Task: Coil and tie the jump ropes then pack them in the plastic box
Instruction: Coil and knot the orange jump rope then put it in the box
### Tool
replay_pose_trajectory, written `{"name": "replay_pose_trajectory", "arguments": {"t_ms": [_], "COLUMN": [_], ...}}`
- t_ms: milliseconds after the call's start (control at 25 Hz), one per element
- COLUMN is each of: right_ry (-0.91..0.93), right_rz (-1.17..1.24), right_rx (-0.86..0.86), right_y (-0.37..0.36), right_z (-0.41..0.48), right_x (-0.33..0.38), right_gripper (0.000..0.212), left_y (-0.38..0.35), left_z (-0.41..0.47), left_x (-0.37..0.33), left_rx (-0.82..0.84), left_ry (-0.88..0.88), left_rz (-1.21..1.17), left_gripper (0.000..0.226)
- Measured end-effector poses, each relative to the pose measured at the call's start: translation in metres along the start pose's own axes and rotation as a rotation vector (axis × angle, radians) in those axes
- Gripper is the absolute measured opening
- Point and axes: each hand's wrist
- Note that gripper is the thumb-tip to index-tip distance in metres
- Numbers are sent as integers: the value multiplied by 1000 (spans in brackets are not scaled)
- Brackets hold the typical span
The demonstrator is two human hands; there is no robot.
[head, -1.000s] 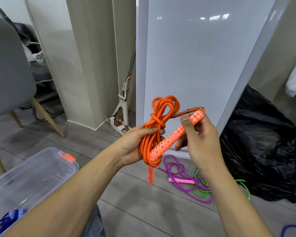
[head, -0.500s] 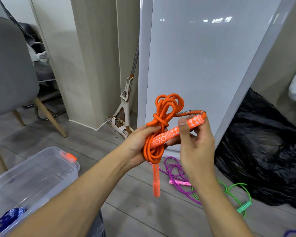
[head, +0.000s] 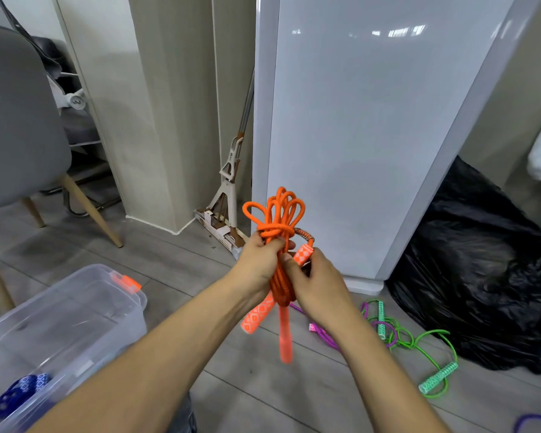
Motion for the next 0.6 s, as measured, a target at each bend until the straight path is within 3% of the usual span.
{"name": "replay_pose_trajectory", "arguments": {"t_ms": [80, 160, 240, 400, 480, 600], "right_ry": [-97, -185, -207, -206, -125, 83], "right_rz": [49, 46, 30, 239, 208, -86], "right_rx": [22, 155, 258, 296, 220, -31], "right_y": [9, 14, 8, -14, -27, -41], "right_z": [-3, -11, -17, -17, -18, -20], "right_x": [4, 8, 8, 11, 8, -2], "right_gripper": [47, 57, 52, 30, 30, 28], "left_y": [4, 8, 10, 20, 24, 19], "left_z": [4, 9, 9, 11, 11, 8], "left_x": [-2, -7, -10, -19, -24, -28], "left_rx": [-34, -81, -113, -164, -100, -61], "left_ry": [8, 32, 76, 153, 192, 156], "left_rz": [-34, -75, -92, -280, -383, -406], "left_gripper": [15, 15, 19, 15, 11, 14]}}
Point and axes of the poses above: each hand's wrist, its own z-axis towards the middle knuckle, its own y-axis out of the back of the hand, x = y × z, and after that the axes turned 1 degree about z, right-handed
